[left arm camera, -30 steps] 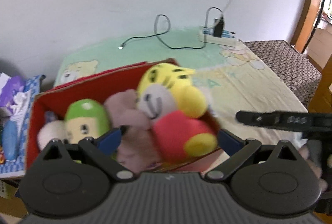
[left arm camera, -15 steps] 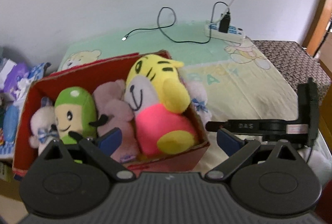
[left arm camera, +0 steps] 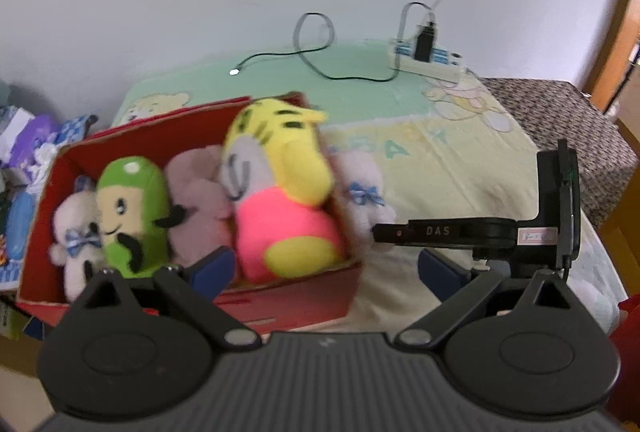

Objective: Organize objects
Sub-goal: 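Grasp the white teddy bear with blue bow using the right tool, then lift the white teddy bear and carry it over the red box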

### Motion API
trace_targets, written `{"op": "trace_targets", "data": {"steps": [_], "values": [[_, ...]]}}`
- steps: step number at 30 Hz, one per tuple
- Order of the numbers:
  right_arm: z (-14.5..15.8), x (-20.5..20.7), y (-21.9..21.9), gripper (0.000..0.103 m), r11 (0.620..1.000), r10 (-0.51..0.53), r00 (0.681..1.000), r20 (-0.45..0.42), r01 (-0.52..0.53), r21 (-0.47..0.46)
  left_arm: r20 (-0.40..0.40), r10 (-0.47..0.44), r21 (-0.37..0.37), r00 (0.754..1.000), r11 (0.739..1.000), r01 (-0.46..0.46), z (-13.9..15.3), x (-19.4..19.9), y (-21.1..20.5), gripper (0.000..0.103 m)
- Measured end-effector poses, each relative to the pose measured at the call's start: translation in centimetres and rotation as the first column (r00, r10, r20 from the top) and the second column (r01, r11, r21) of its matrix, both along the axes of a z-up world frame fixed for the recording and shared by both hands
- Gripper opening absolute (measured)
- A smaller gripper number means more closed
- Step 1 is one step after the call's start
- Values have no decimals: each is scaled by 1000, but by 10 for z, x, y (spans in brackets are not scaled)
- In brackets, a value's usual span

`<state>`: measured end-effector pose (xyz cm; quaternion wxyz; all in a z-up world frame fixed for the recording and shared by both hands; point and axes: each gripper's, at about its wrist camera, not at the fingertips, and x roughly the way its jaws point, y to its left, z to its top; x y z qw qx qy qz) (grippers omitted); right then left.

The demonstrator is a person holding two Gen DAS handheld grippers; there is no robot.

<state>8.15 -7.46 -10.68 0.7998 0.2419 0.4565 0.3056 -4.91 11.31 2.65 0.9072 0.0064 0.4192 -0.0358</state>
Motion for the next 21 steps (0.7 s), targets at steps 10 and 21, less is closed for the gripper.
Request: {"op": "trace_targets", "data": {"steps": [10, 21], "values": [[7, -47, -66, 24, 998, 16, 1000, -19, -17, -59, -15, -224, -63, 974, 973, 223, -12, -4, -54, 98], [11, -74, -120, 30, 1000, -8, 998, -60, 7, -18, -120, -299, -112, 947, 952, 286, -50, 8, -88, 98]]}}
